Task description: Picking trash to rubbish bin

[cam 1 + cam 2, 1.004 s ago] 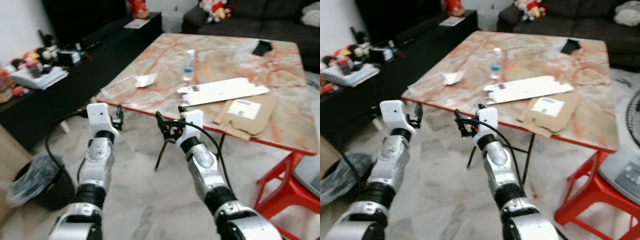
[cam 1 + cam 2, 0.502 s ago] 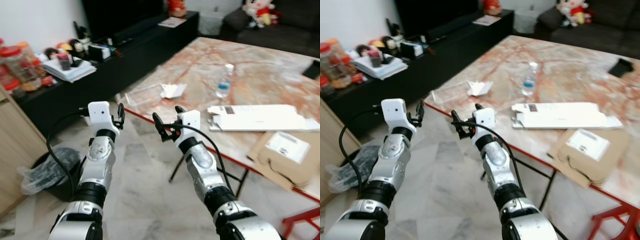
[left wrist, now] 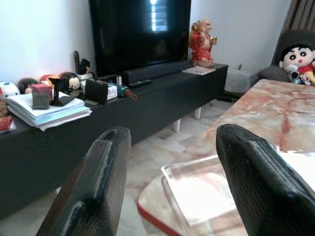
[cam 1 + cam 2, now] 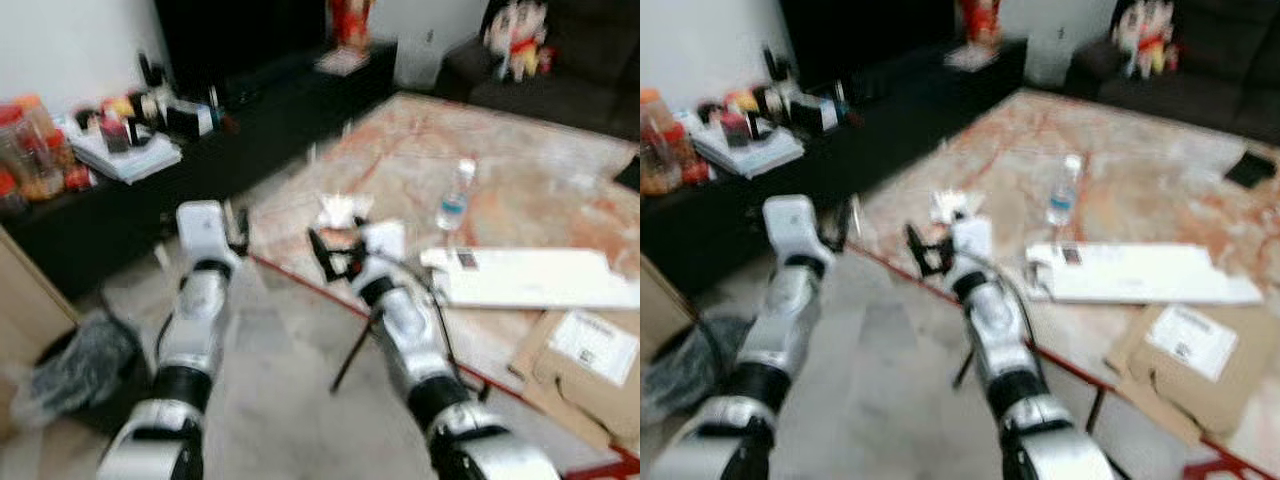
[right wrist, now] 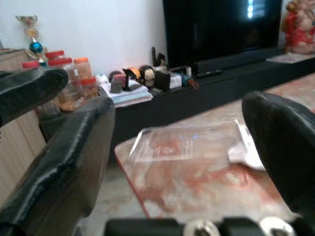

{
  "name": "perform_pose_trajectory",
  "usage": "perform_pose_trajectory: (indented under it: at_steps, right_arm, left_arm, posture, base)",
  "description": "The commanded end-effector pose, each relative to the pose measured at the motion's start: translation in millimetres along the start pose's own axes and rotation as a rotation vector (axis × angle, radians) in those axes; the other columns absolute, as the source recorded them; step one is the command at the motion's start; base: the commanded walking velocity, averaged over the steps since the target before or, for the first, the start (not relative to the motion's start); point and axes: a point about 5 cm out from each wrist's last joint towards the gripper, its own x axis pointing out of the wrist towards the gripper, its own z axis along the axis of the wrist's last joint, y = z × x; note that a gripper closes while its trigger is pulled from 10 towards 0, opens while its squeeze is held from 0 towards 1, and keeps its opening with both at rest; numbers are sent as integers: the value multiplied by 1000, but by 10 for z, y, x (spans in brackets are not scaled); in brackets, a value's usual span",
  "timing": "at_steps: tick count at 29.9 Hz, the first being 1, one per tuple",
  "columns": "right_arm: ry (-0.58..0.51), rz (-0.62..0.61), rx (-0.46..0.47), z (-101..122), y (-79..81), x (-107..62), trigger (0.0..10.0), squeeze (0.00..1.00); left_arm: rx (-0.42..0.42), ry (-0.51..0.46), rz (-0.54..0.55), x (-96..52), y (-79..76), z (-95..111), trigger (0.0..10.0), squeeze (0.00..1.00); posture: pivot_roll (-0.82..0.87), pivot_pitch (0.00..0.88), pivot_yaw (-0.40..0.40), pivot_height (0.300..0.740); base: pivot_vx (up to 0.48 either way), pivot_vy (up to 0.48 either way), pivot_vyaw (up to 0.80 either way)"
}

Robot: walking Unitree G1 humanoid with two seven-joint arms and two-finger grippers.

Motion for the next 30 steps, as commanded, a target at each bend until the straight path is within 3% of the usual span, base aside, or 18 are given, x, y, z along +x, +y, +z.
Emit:
perform_pose_trajectory:
  at_steps: [1,25,30]
  right_arm:
    - [2,-23,-6,16,-85,-15,10000,0]
    - [19,-23,-9,1,-76,-8,10000,0]
    - [22,-21,-7,-7,-64,-8,10000,0]
  left_arm:
    - [-6,-2,-18,14,-85,18,10000,0]
    - [2,7,-49,13,-113,10,10000,0]
    - [38,25,-159,-61,-134,-38,10000,0]
  posture:
    - [46,0,21,740]
    - [48,0,19,740]
    - [54,0,24,740]
  base:
    - [446,0,0]
    - [432,0,0]
    - [0,0,0]
